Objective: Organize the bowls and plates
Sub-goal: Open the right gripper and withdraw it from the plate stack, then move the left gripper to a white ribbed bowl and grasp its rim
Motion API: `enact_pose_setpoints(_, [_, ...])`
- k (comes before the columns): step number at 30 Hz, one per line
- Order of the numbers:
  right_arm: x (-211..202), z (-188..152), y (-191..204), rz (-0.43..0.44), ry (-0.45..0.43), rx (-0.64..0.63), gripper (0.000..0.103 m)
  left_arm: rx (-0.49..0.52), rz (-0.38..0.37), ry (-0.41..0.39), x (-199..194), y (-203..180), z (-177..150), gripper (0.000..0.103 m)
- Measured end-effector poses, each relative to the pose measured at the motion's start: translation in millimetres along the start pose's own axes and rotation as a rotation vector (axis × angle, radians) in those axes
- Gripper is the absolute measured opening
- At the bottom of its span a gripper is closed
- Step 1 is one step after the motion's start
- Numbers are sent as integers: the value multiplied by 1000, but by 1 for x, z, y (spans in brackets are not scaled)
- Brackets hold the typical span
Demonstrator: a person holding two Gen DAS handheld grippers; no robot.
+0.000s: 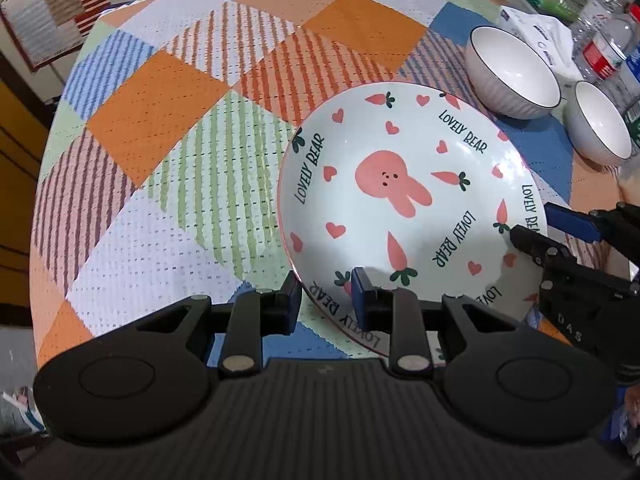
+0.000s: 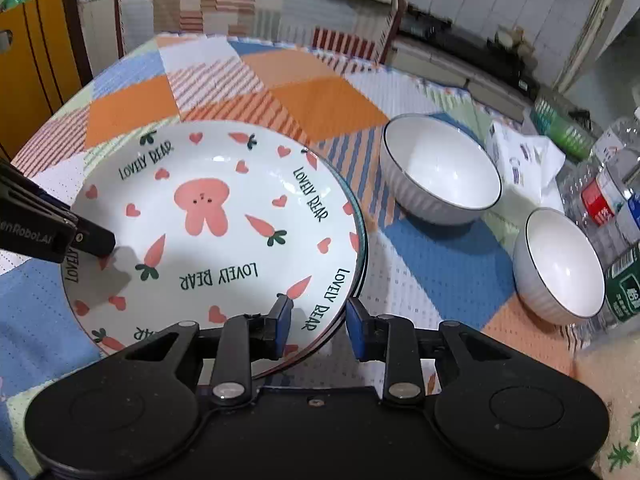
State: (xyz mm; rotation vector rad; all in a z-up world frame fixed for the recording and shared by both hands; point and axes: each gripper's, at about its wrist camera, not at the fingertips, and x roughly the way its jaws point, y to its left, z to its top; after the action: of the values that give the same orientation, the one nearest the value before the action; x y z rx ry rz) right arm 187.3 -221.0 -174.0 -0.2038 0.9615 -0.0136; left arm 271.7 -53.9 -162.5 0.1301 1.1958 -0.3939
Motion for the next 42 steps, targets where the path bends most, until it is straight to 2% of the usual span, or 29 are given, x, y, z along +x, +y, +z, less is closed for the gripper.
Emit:
enact_pose_setpoints(2, [-2,-4,-4,18,-30,18,36,37,37,-22,-5,-9,-7,25])
enact_pose_setpoints(7, [-20,-15,-21,63,-73,112,35,59,68,-29,-22,-25,-19,25])
enact_pose_setpoints(12, [-56,-27,-40,73,-110,106,35,88,82,-73,-57,-42,-24,25])
enact_pose_setpoints(15, [-83,-36,-57,114,-144,125,36,95,86,-89,-82,-54,-32,25])
enact_pose_setpoints(21, [-136,-62,-87,129,-196,95,48,112,59,-120,-125,-75,-48,27])
enact_pose_setpoints(28, [-169,-105,-118,170,-245,90,70,189,32,-143,-153,-116,-64,38])
enact_pose_setpoints(35, [-164,-146,-130,148,-252,102,80,268,-16,-145,-148,-157,-78,47])
enact_pose_setpoints(36, [-163,-153,-130,131,-262,101,90,275,-30,-149,-145,-162,-81,47])
enact_pose_setpoints(37, [-162,-159,-130,119,-272,96,96,279,-40,-152,-141,-165,-83,48])
enact_pose_setpoints(40, [-155,-176,-130,103,-289,59,96,296,-61,-157,-129,-177,-84,50])
enact_pose_setpoints(42, [-145,-183,-131,91,-273,61,96,303,-79,-173,-119,-185,-83,57])
